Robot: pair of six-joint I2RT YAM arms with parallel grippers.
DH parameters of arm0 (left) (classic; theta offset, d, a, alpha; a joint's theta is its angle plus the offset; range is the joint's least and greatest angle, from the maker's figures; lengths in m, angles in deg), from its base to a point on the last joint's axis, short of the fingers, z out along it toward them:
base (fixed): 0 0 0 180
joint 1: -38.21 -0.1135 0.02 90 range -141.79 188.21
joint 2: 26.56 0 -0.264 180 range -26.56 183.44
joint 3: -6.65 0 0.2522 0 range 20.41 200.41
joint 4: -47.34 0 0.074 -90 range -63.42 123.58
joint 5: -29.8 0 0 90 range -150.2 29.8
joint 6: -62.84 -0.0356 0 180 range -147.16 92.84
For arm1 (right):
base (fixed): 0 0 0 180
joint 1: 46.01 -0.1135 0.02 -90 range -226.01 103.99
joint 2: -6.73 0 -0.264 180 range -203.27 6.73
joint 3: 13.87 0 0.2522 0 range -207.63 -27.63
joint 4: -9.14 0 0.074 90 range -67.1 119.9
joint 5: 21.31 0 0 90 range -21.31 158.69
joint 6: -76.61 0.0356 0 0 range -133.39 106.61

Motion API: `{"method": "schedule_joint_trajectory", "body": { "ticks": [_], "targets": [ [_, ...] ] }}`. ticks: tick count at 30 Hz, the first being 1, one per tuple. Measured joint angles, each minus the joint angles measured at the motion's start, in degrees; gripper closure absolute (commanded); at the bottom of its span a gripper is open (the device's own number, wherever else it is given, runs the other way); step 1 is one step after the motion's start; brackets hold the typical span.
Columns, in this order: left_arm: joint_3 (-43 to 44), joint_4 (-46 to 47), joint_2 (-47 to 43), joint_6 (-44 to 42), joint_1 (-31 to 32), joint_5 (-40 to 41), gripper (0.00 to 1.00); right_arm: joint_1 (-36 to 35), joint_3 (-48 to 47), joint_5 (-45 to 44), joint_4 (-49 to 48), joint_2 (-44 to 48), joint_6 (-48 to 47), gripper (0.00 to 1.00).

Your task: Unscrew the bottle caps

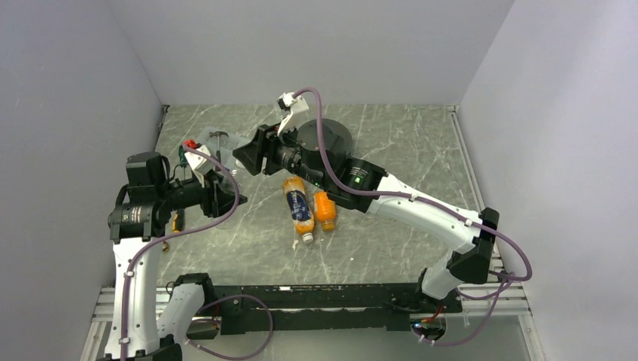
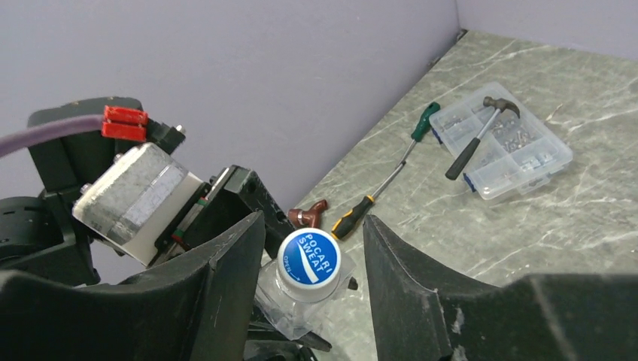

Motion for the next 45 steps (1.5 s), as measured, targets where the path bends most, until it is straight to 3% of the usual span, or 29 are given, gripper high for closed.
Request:
{"method": "schedule_joint_trajectory", "body": {
  "ticks": [8, 18, 23, 27, 34, 39, 40, 42, 43, 45],
  "targets": [
    [0.00, 1.27, 0.57, 1.44, 0.00, 0.66, 0.74, 0.00, 0.00, 0.55, -0.22, -2.23, 1.05, 0.61],
    [0.00, 2.27, 0.57, 2.78, 0.00, 0.72, 0.75, 0.00, 0.44, 0.52, -2.19, -2.21, 1.44, 1.00],
    [0.42, 2.67, 0.94, 4.90, -0.02, -0.90, 0.75, 0.85, 3.21, 3.72, -6.80, -1.20, -0.09, 1.00],
    [3.23, 2.01, 2.97, 7.04, 0.09, -5.38, 0.70, 3.61, 6.91, 12.96, -13.68, 1.14, -1.36, 1.00],
    [7.32, 0.59, 5.33, 10.67, 0.98, -17.31, 0.70, 7.67, 13.55, 30.47, -27.47, 5.38, -1.25, 1.00],
    [7.41, -0.09, 5.31, 11.52, 1.07, -21.62, 0.71, 9.29, 15.63, 38.45, -33.29, 5.95, -0.85, 0.99],
    [7.45, -0.59, 5.31, 11.28, 1.07, -21.97, 0.72, 9.44, 15.61, 39.41, -33.40, 5.95, -1.07, 0.84],
    [7.89, -2.16, 5.46, 10.01, 1.07, -22.01, 0.72, 9.44, 15.43, 39.78, -33.09, 5.95, -1.49, 0.34],
    [8.26, -3.19, 5.55, 8.98, 1.07, -21.68, 0.72, 9.42, 15.21, 39.54, -32.57, 5.95, -1.95, 0.18],
    [8.68, -4.50, 5.70, 7.15, 0.90, -20.24, 0.73, 9.38, 14.64, 37.66, -29.99, 6.14, -3.15, 0.06]
  ]
}}
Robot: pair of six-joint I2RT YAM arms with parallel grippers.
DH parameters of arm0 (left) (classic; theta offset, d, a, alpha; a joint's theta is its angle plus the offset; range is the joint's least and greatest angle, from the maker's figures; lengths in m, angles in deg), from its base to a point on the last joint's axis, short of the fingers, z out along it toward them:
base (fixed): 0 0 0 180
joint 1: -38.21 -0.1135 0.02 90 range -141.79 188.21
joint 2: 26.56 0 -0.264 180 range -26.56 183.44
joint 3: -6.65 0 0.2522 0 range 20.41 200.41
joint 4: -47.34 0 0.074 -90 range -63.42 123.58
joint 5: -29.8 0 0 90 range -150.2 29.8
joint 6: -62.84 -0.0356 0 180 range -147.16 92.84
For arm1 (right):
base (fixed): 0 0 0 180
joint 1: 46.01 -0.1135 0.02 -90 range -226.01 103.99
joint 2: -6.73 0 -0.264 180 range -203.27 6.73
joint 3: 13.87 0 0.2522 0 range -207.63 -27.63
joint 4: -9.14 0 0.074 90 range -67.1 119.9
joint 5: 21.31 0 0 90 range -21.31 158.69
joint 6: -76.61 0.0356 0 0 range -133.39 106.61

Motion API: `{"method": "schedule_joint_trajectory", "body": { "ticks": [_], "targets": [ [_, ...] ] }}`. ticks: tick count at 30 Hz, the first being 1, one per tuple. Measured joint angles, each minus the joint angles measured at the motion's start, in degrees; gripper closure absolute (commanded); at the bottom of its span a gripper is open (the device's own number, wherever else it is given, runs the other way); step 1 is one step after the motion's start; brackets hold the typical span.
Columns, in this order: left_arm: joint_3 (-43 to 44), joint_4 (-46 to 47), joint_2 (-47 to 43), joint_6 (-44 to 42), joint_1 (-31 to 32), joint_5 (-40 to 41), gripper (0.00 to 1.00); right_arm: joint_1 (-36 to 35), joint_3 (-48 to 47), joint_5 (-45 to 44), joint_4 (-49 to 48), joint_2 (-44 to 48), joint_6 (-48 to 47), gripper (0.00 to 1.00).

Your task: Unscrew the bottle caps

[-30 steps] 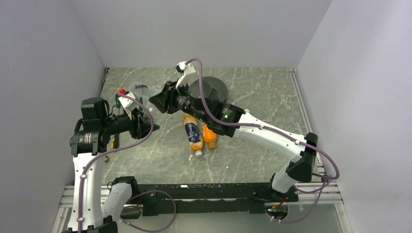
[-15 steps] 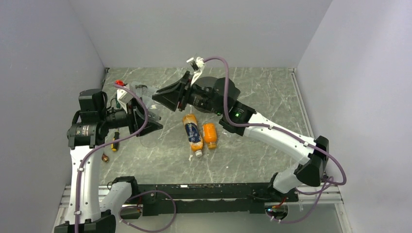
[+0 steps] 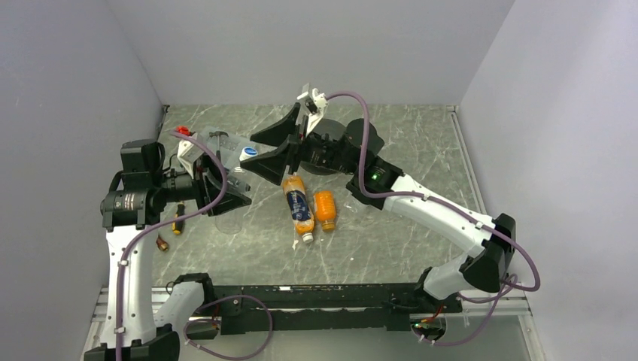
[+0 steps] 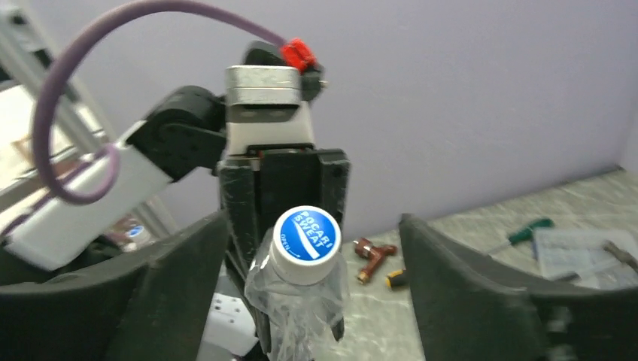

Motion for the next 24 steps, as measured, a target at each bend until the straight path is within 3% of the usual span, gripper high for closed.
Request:
{"method": "schedule_joint_trajectory", "body": {
  "ticks": [5, 12, 19, 24],
  "targets": [
    [-1.81, 1.66, -1.77, -2.86, -0.55, 8.61, 0.72, -1.31, -2.73, -12.28, 9.18, 0.55, -3.48, 0.07],
    [-7.48, 8.98, -8.00, -2.71, -0.59, 20.65, 0.73, -5.44, -11.91, -28.17, 20.96, -1.05, -3.93, 0.21],
    [-7.91, 13.88, -8.52, -1.68, -0.59, 26.23, 0.72, -5.99, -17.31, -33.40, 27.26, -6.08, -2.36, 0.27],
    [-8.94, 14.78, -8.46, -0.87, -0.59, 27.85, 0.73, -6.21, -18.01, -33.79, 29.46, -8.94, -0.79, 0.38]
  ]
}}
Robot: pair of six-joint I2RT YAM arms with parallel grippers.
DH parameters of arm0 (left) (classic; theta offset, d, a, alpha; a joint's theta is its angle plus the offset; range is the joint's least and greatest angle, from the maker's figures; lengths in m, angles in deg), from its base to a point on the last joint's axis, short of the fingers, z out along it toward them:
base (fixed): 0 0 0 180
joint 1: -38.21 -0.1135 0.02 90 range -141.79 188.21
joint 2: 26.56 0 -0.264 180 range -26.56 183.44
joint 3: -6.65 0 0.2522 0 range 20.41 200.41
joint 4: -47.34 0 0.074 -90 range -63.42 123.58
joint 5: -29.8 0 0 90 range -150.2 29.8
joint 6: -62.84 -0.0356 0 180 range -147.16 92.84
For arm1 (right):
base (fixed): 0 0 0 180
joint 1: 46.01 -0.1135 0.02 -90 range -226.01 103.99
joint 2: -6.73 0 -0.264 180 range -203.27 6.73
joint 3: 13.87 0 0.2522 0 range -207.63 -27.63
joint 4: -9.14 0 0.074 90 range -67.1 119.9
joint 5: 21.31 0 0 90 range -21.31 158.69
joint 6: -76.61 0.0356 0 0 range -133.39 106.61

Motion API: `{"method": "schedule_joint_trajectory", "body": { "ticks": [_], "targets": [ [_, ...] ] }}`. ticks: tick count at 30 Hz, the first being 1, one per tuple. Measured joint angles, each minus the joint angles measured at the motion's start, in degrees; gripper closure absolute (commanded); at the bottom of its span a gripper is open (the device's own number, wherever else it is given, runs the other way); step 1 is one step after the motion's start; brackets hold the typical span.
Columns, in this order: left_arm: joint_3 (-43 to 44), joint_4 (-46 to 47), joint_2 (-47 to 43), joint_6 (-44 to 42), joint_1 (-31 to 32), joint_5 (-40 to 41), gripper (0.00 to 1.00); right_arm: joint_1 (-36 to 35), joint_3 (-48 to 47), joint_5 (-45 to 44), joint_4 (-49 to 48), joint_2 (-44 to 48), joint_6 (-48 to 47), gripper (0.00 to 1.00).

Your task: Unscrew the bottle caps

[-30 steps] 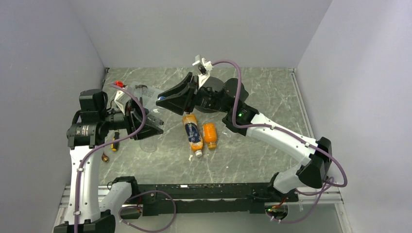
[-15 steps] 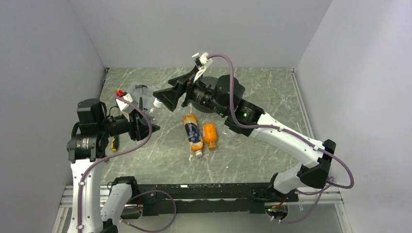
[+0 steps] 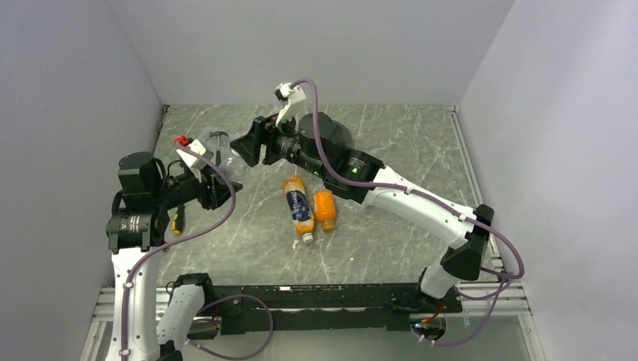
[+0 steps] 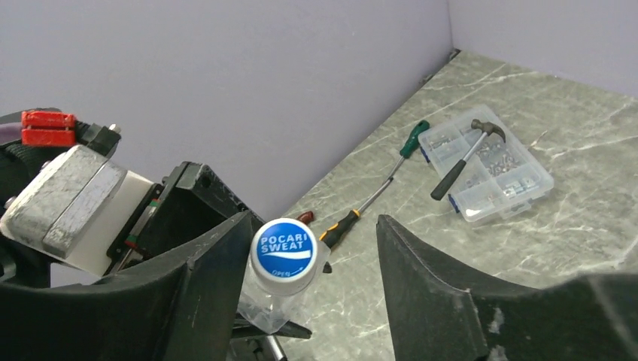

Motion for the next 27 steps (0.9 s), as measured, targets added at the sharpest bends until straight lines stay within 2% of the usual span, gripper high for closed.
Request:
{"method": "schedule_joint_trajectory", "body": {
  "ticks": [12, 16, 24, 27],
  "targets": [
    [-0.55, 1.40, 0.44, 1.68, 0.00, 0.37, 0.73, -0.24, -1.16, 1.14, -0.17, -1.79, 3.32, 0.52],
    [-0.76, 1.68, 0.44, 2.51, -0.02, 0.50, 0.73, -0.26, -1.92, 1.42, -0.72, -3.21, 4.28, 0.65],
    [-0.96, 2.23, 0.42, 2.89, -0.17, 0.92, 0.74, -0.31, -2.71, 1.40, -1.05, -3.89, 5.27, 1.00],
    [-0.96, 2.29, 0.42, 2.93, -0.17, 0.72, 0.75, -0.31, -2.29, 1.44, -1.64, -3.72, 4.79, 1.00]
  ]
}}
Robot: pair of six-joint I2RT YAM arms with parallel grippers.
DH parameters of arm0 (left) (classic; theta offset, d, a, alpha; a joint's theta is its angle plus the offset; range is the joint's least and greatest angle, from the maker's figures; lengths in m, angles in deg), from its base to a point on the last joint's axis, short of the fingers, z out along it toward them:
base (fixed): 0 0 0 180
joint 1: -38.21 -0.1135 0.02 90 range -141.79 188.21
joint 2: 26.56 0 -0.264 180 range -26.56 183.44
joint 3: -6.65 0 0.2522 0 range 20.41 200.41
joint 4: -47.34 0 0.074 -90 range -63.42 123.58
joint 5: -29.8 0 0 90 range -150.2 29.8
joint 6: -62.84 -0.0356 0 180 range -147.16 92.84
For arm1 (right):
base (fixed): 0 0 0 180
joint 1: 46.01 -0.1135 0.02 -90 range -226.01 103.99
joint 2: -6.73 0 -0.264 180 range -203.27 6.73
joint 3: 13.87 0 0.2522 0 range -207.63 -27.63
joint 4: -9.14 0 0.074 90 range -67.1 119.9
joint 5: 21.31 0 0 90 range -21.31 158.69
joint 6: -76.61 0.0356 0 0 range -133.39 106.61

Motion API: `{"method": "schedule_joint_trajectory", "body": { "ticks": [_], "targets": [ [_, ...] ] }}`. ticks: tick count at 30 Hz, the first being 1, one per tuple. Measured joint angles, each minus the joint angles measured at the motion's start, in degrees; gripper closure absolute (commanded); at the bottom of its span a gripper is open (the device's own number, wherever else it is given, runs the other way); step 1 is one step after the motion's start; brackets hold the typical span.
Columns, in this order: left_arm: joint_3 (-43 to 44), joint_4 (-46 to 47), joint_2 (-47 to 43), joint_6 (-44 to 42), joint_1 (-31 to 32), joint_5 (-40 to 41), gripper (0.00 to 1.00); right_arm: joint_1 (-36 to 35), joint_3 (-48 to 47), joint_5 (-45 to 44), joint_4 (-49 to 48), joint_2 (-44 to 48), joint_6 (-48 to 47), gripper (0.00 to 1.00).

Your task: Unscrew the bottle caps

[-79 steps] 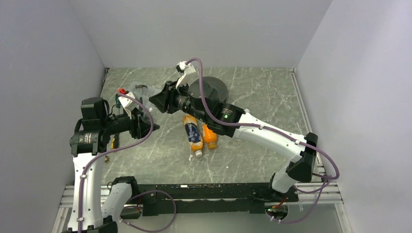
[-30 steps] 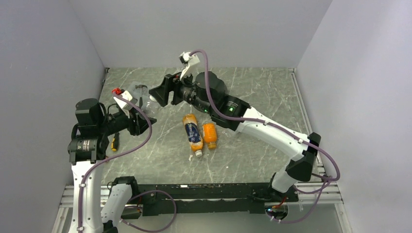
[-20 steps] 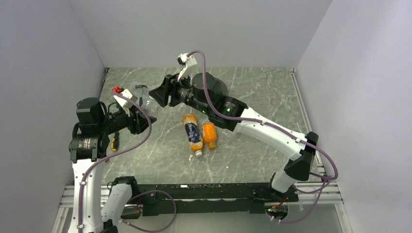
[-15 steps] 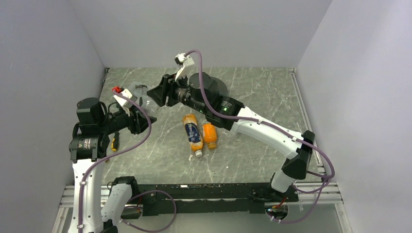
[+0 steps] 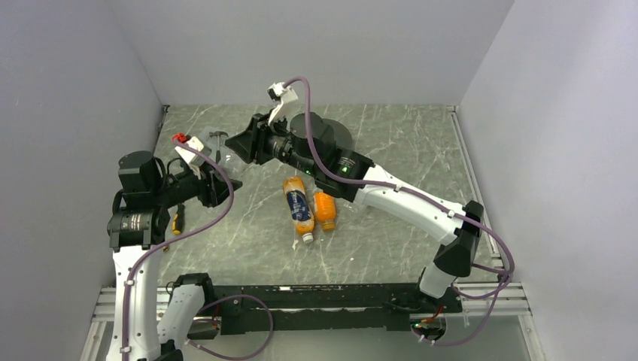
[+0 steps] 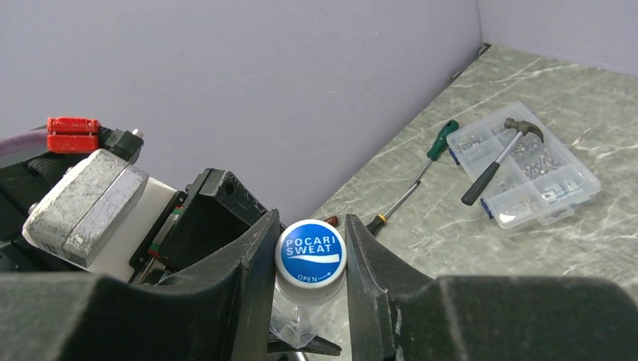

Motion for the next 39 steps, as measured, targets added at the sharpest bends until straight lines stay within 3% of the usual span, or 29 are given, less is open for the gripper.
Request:
{"method": "schedule_joint_trajectory", "body": {
  "ticks": [5, 12, 17, 18, 19, 22, 26, 28, 34, 39],
  "targets": [
    [0.13, -0.42, 0.20, 0.50, 0.00, -3.61, 0.75, 0.33, 5.20, 3.19, -5.07, 3.06, -1.66, 1.00],
    [4.55, -4.15, 2.93, 3.43, 0.42, -18.14, 0.73, 5.81, 20.24, 25.29, -26.77, 10.86, 1.25, 1.00],
    [7.04, -7.17, 4.17, 5.42, 0.72, -26.27, 0.73, 7.67, 22.01, 36.15, -36.06, 10.99, 4.42, 1.00],
    [7.52, -8.00, 4.31, 5.42, 0.72, -27.39, 0.73, 7.74, 22.01, 37.42, -36.89, 10.99, 4.59, 0.94],
    [7.98, -9.01, 4.48, 5.18, 0.72, -28.15, 0.73, 7.74, 22.01, 38.23, -37.48, 10.99, 4.72, 0.75],
    [8.72, -12.02, 4.66, 3.23, 0.72, -28.89, 0.73, 7.72, 21.86, 39.30, -37.35, 11.04, 4.22, 0.36],
    [9.11, -16.17, 4.94, -1.66, 0.31, -27.02, 0.74, 7.96, 20.87, 34.99, -30.69, 12.04, 0.59, 0.09],
    [8.68, -16.04, 4.50, -3.17, 0.33, -23.74, 0.75, 7.56, 19.63, 26.86, -24.98, 13.22, -2.62, 0.05],
    [0.09, -7.98, -2.67, -5.01, 0.33, -10.16, 0.75, -0.37, 9.73, 6.67, -11.10, 12.52, -8.70, 0.11],
    [-0.98, -3.13, -4.87, -5.03, 0.33, -4.02, 0.75, -2.49, 2.97, -2.25, -4.42, 9.88, -9.53, 0.20]
  ]
}}
